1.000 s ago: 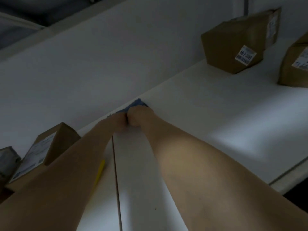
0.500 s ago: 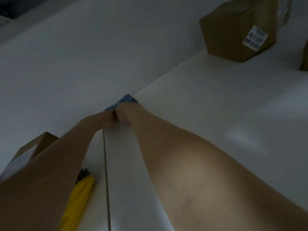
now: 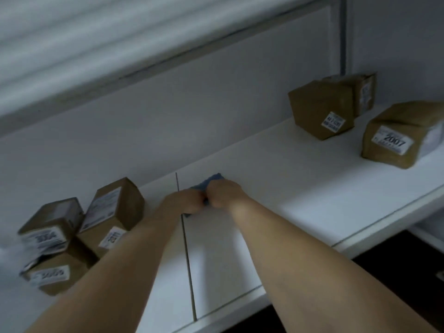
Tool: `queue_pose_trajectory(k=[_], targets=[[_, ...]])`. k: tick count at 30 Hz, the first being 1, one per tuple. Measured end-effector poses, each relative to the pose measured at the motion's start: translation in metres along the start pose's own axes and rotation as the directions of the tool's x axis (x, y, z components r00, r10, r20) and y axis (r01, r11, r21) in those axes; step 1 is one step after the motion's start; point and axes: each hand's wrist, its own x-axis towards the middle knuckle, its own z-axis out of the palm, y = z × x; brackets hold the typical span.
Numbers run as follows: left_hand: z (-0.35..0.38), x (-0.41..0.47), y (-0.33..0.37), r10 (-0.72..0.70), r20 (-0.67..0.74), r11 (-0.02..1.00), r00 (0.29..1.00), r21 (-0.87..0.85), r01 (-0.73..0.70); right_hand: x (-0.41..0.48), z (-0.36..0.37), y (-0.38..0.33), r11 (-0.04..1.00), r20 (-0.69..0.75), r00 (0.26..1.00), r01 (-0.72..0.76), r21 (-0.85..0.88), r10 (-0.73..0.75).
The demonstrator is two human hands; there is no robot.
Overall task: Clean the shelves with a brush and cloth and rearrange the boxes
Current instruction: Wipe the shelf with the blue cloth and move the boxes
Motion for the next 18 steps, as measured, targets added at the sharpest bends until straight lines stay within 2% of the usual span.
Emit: queue_pose_trajectory(k=[6,10,13,16,18], targets=[[0.023,-0.074,0.017,0.031,-0.026,0.999,0.999,0.033,-0.030,-0.074,-0.006,-0.006,0.993,0.119,0.990,-0.068,-0.098,0.080],[0.031,-0.120,0.023,0.036,0.066,0.994,0.997,-0.101,-0.030,-0.121,-0.010,-0.006,0.984,0.124,0.991,-0.030,-0.177,0.053],[0.033,-0.143,0.030,0.047,0.150,0.973,0.987,-0.231,-0.012,-0.153,-0.017,-0.001,0.984,0.172,0.985,0.030,-0.173,0.001],[0.033,-0.156,0.040,0.068,0.180,0.920,0.981,-0.392,0.008,-0.181,-0.030,0.012,0.981,0.259,0.966,0.070,-0.179,-0.022],[0.031,-0.160,0.054,0.119,0.170,0.907,0.978,-0.419,-0.037,-0.195,-0.040,0.025,0.985,0.279,0.960,0.060,-0.161,-0.013]])
